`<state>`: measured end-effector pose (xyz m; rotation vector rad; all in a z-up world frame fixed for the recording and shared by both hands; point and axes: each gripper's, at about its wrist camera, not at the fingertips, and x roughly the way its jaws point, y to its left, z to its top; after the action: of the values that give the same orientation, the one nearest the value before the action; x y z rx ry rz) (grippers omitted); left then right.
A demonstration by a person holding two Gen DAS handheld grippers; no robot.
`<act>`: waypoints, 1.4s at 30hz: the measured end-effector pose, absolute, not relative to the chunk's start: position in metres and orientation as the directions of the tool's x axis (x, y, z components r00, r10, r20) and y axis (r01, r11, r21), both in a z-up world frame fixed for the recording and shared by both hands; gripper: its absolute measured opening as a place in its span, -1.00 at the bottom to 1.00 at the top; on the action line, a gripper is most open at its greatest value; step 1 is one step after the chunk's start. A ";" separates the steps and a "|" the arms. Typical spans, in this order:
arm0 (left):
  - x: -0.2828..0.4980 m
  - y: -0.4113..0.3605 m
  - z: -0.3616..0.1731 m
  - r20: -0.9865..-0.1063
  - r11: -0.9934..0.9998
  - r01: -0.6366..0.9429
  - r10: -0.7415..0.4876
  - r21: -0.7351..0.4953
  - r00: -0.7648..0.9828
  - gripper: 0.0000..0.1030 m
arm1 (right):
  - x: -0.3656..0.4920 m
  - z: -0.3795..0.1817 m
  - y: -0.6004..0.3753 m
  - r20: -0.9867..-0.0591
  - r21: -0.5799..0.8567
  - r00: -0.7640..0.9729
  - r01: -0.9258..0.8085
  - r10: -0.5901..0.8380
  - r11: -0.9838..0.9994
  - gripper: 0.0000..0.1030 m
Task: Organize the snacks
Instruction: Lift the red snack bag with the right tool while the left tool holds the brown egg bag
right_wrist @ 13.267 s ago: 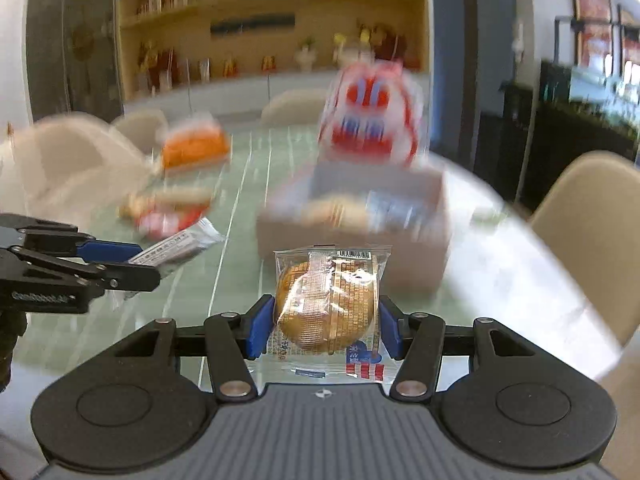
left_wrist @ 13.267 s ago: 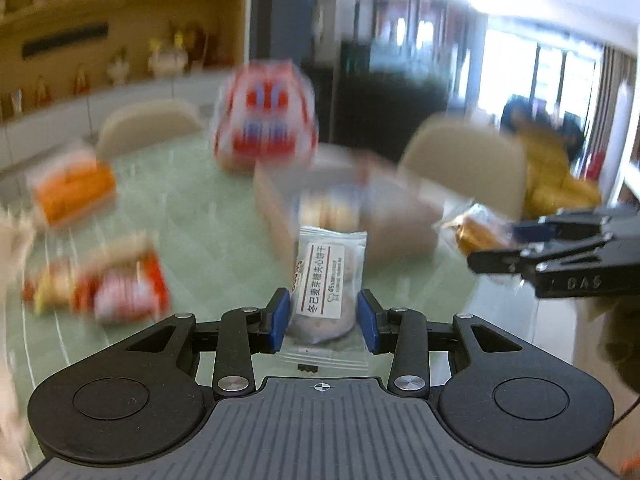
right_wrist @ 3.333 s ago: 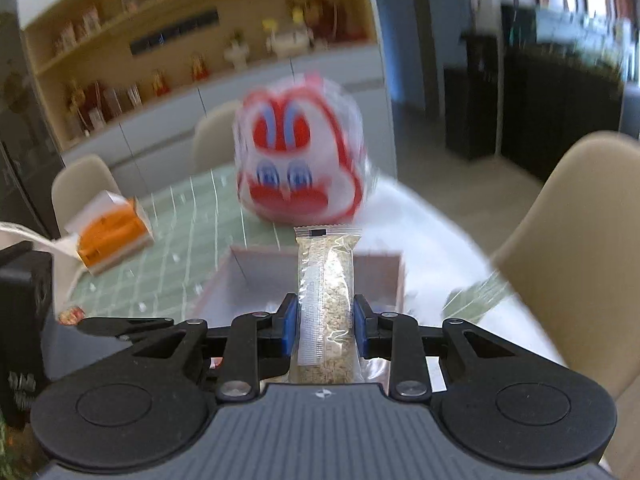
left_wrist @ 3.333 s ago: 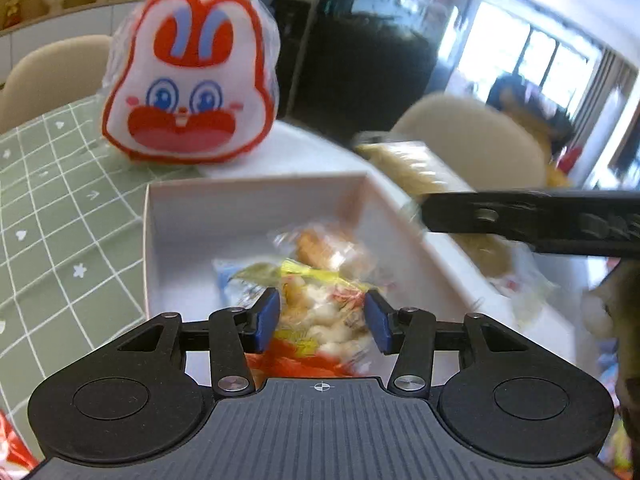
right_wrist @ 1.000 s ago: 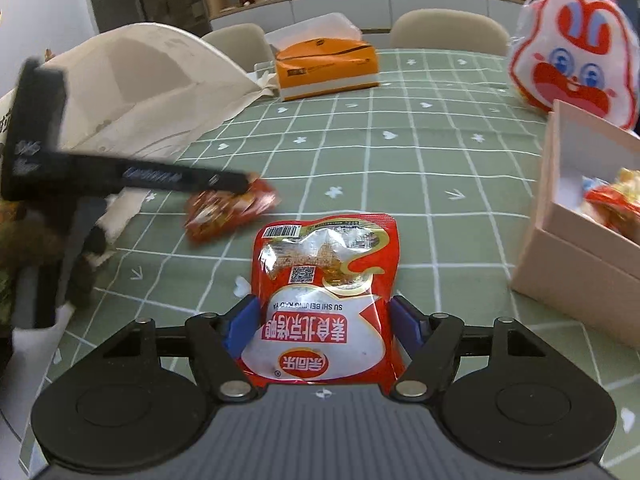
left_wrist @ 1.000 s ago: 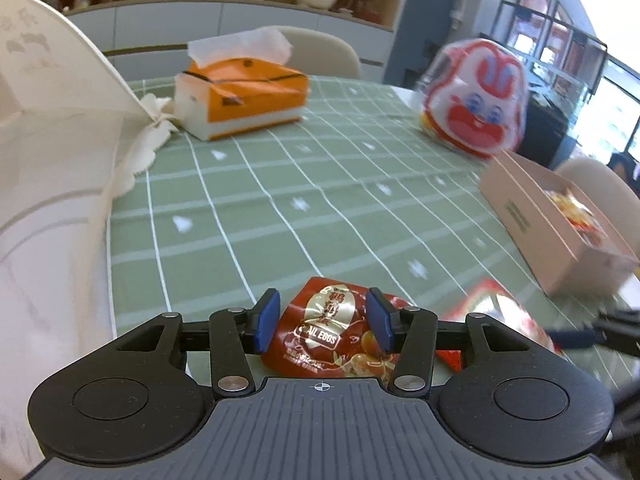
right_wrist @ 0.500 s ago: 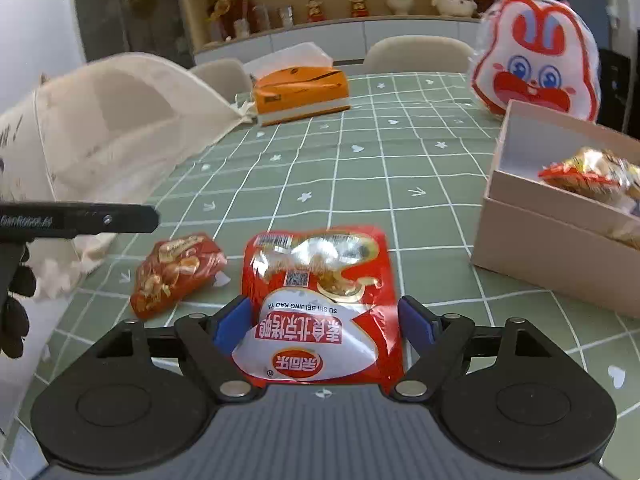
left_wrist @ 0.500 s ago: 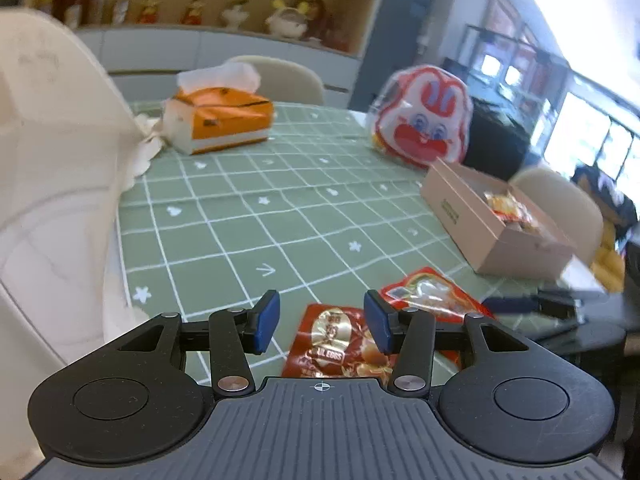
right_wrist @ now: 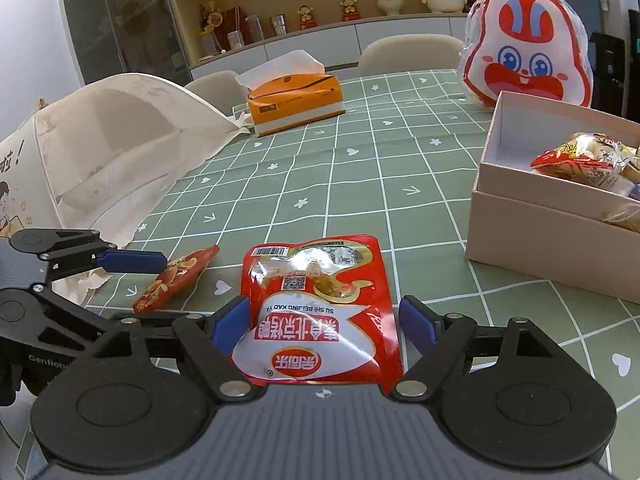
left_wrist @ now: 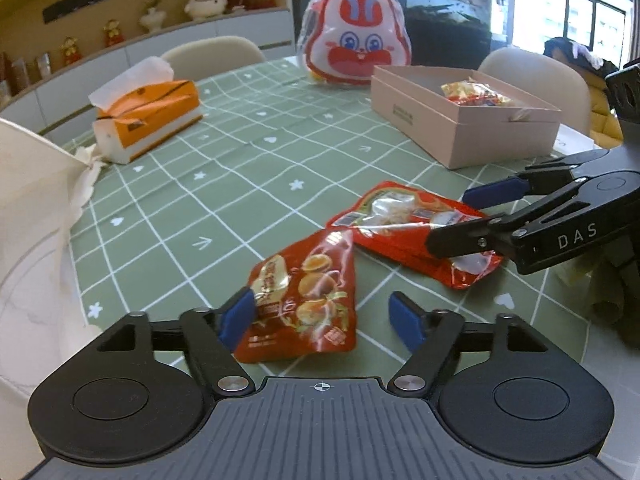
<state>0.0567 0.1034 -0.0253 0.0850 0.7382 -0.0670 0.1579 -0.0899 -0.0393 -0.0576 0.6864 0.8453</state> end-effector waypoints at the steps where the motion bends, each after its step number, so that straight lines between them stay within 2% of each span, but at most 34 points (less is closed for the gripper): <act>1: 0.057 0.104 -0.025 -0.675 0.995 0.093 -0.041 0.040 0.737 0.67 | 0.158 -0.039 -0.090 -0.580 0.216 0.464 -0.705 0.670 0.675 0.60; 4: 0.056 0.109 -0.022 -0.656 0.997 0.074 -0.045 0.016 0.753 0.62 | 0.157 -0.039 -0.090 -0.579 0.218 0.463 -0.705 0.671 0.675 0.60; 7: 0.057 0.114 -0.021 -0.637 0.998 0.013 0.026 0.056 0.771 0.57 | 0.157 -0.039 -0.090 -0.579 0.218 0.463 -0.705 0.671 0.675 0.60; 11: 0.066 0.121 -0.029 -0.669 1.000 0.027 -0.016 0.007 0.743 0.58 | 0.158 -0.039 -0.090 -0.579 0.219 0.463 -0.705 0.672 0.674 0.61; 16: 0.073 0.122 -0.033 -0.651 1.000 0.026 -0.020 -0.001 0.758 0.60 | 0.157 -0.039 -0.090 -0.579 0.220 0.459 -0.708 0.674 0.671 0.62; 19: 0.075 0.120 -0.032 -0.662 1.000 0.025 -0.019 -0.001 0.749 0.59 | 0.157 -0.039 -0.088 -0.584 0.218 0.446 -0.719 0.679 0.660 0.70; 21: 0.073 0.120 -0.031 -0.665 1.000 0.008 -0.009 -0.004 0.747 0.50 | 0.158 -0.039 -0.086 -0.590 0.219 0.430 -0.730 0.683 0.648 0.83; 24: 0.065 0.120 -0.029 -0.671 1.000 0.003 -0.017 -0.023 0.742 0.49 | 0.159 -0.039 -0.084 -0.602 0.237 0.404 -0.734 0.689 0.636 0.97; 29: 0.038 0.124 -0.027 -0.660 0.996 -0.022 -0.041 -0.087 0.750 0.48 | 0.152 -0.038 -0.064 -0.661 0.110 0.418 -0.768 0.623 0.631 1.00; 33: 0.021 0.133 -0.027 -0.633 0.987 -0.040 -0.069 -0.156 0.771 0.48 | 0.151 -0.041 -0.048 -0.674 0.024 0.468 -0.759 0.571 0.651 1.00; 39: 0.015 0.144 -0.026 -0.615 0.968 -0.053 -0.114 -0.247 0.780 0.48 | 0.163 -0.039 -0.049 -0.657 0.087 0.476 -0.722 0.584 0.687 1.00; 42: 0.013 0.141 -0.026 -0.613 0.967 -0.049 -0.119 -0.249 0.781 0.48 | 0.163 -0.040 -0.042 -0.667 0.042 0.499 -0.717 0.554 0.696 1.00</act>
<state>0.0128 0.1411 -0.0262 -0.2586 0.6754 -0.0382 0.1627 -0.0423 -0.0402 -0.2544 0.7070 0.7787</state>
